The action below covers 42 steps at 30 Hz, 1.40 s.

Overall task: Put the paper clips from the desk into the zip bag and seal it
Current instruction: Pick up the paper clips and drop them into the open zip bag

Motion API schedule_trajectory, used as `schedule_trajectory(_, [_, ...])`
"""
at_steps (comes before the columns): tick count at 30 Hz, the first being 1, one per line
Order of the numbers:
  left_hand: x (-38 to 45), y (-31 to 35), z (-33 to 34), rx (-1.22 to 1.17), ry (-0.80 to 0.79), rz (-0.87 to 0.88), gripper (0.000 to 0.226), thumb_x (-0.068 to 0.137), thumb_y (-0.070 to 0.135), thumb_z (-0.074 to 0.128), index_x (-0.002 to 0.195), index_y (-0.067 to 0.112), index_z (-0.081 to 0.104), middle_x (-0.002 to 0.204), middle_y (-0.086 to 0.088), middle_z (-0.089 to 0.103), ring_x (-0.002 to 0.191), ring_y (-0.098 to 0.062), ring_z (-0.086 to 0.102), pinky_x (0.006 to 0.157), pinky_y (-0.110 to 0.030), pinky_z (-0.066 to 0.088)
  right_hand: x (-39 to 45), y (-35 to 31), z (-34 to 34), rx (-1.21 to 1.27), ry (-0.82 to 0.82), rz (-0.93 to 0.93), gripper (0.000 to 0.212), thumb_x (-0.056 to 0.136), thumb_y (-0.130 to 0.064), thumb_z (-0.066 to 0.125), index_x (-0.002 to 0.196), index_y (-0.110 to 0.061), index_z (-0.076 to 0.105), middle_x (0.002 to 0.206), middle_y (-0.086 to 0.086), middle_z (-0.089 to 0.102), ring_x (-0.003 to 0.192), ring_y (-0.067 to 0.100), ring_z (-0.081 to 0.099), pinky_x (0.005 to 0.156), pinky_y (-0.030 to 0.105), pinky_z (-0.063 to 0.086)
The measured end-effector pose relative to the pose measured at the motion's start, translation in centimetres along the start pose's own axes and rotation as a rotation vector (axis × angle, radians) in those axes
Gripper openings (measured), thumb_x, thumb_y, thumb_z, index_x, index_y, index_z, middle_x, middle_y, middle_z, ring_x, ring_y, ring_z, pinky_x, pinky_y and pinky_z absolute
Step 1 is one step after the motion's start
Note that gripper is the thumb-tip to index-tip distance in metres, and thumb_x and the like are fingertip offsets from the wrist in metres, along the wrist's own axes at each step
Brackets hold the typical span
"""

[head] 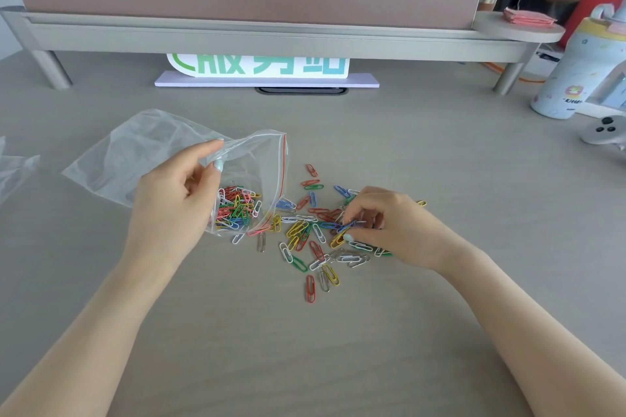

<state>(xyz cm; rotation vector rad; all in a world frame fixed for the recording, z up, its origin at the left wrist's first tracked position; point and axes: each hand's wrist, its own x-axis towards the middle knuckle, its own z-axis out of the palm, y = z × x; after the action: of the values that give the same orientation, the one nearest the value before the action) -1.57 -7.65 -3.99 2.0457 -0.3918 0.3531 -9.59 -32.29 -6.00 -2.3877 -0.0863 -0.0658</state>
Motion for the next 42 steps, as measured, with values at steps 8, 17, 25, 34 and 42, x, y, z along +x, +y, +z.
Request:
schedule_trajectory(8, [0.0,0.0,0.1,0.0,0.003,-0.014,0.034,0.09,0.01,0.049,0.114,0.03,0.062,0.051,0.013,0.048,0.043,-0.005,0.042,0.043,-0.007,0.03,-0.1,-0.3,-0.4,0.082,0.092,0.046,0.011,0.076,-0.005,0.07,0.077,-0.016,0.071,0.074,-0.008,0.061,0.064,0.006,0.056,0.061,0.011,0.043])
schedule_trajectory(17, [0.0,0.1,0.0,-0.008,0.004,0.001,0.034,0.089,0.011,0.05,0.116,0.029,0.062,0.057,-0.001,0.048,0.047,-0.007,0.043,0.046,-0.008,0.032,0.0,-0.4,-0.5,0.213,0.188,0.142,0.016,0.077,-0.01,0.069,0.07,-0.025,0.069,0.07,0.007,0.069,0.061,0.008,0.056,0.062,0.024,0.044])
schedule_trajectory(25, [0.1,-0.1,-0.2,-0.019,0.006,0.012,0.032,0.09,0.013,0.05,0.116,0.028,0.062,0.053,0.013,0.049,0.047,-0.004,0.043,0.047,-0.007,0.032,1.0,-1.9,-0.4,0.505,0.194,0.075,0.012,0.081,-0.002,0.065,0.077,-0.013,0.067,0.056,-0.011,0.062,0.051,0.0,0.051,0.057,0.012,0.042])
schedule_trajectory(34, [0.2,0.0,-0.4,-0.037,0.006,-0.001,0.034,0.09,0.014,0.05,0.117,0.029,0.062,0.051,0.017,0.049,0.046,-0.005,0.043,0.047,-0.006,0.032,5.1,-5.9,1.7,0.64,0.194,0.012,0.016,0.083,-0.005,0.062,0.074,-0.016,0.065,0.06,-0.003,0.064,0.062,0.01,0.056,0.066,0.019,0.05])
schedule_trajectory(42, [0.5,-0.2,-0.7,-0.045,0.034,-0.009,0.035,0.09,0.013,0.049,0.118,0.029,0.061,0.049,0.017,0.047,0.044,-0.004,0.042,0.046,-0.007,0.031,10.0,-7.5,5.8,0.377,0.201,0.024,0.011,0.081,-0.008,0.062,0.08,-0.017,0.07,0.063,-0.008,0.063,0.059,0.006,0.055,0.064,0.022,0.046])
